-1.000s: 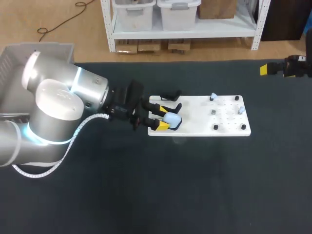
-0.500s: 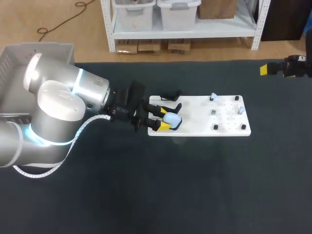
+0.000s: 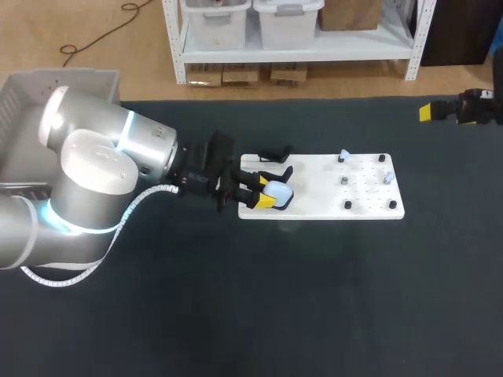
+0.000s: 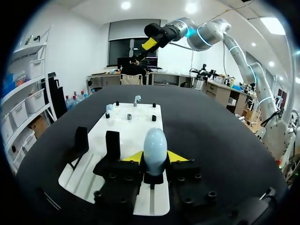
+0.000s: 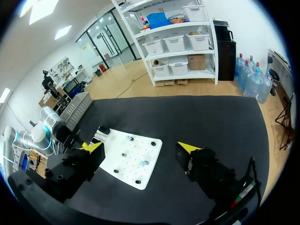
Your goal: Pick up each earbud case from the left stands, insert the matching earbuds, close the lid, and place the case in the box.
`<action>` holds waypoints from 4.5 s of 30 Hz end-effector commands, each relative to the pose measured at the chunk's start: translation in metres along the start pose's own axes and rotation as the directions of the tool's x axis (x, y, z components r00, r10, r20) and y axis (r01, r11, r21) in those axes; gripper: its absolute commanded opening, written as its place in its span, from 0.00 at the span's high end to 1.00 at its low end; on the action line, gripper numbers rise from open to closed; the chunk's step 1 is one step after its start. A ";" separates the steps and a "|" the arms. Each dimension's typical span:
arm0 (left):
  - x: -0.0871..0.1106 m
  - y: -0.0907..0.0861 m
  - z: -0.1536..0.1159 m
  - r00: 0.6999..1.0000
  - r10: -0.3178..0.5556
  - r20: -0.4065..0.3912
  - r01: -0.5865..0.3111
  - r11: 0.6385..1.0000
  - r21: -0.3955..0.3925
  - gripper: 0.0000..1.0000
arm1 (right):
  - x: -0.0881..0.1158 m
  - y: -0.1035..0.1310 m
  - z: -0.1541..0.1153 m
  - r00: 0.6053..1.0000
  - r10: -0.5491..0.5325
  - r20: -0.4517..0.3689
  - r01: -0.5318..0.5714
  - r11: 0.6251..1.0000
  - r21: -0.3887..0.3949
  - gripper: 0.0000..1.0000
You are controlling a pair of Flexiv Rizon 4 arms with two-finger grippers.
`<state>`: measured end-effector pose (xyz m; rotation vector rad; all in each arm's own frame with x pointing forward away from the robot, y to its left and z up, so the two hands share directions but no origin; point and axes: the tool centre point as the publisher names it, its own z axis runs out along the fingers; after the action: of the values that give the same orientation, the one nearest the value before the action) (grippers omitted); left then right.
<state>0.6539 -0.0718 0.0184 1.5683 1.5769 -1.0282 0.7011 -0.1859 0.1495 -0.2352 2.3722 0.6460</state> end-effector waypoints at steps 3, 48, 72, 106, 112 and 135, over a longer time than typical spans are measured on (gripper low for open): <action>-0.013 -0.010 -0.020 1.000 0.012 0.026 -0.012 1.000 0.005 1.00 | 0.000 0.000 0.000 1.000 0.000 0.000 0.000 1.000 0.001 0.00; -0.071 -0.019 -0.042 0.969 0.043 0.243 -0.019 0.995 -0.102 1.00 | 0.000 0.000 0.000 1.000 0.000 0.000 0.000 1.000 0.001 0.00; -0.086 -0.026 -0.027 0.943 0.100 0.319 -0.076 0.993 -0.085 1.00 | 0.000 0.001 -0.001 1.000 -0.001 -0.001 0.001 1.000 -0.006 0.00; -0.072 -0.021 -0.020 0.921 0.054 0.386 -0.070 0.997 0.026 1.00 | 0.056 0.134 0.016 0.934 -0.324 -0.154 0.310 0.945 -0.108 0.00; -0.071 -0.020 -0.020 0.918 0.051 0.394 -0.069 0.997 0.031 1.00 | 0.074 0.147 0.026 0.913 -0.362 -0.191 0.351 0.932 -0.089 0.00; -0.068 -0.023 -0.019 0.913 0.082 0.399 -0.095 0.995 0.015 1.00 | 0.095 0.193 0.050 0.900 -0.356 -0.252 0.333 0.934 -0.131 0.00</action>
<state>0.6361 -0.0858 0.0903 1.3371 1.2046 -1.2430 0.5894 -0.0021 0.1312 -0.8109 2.4612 0.5717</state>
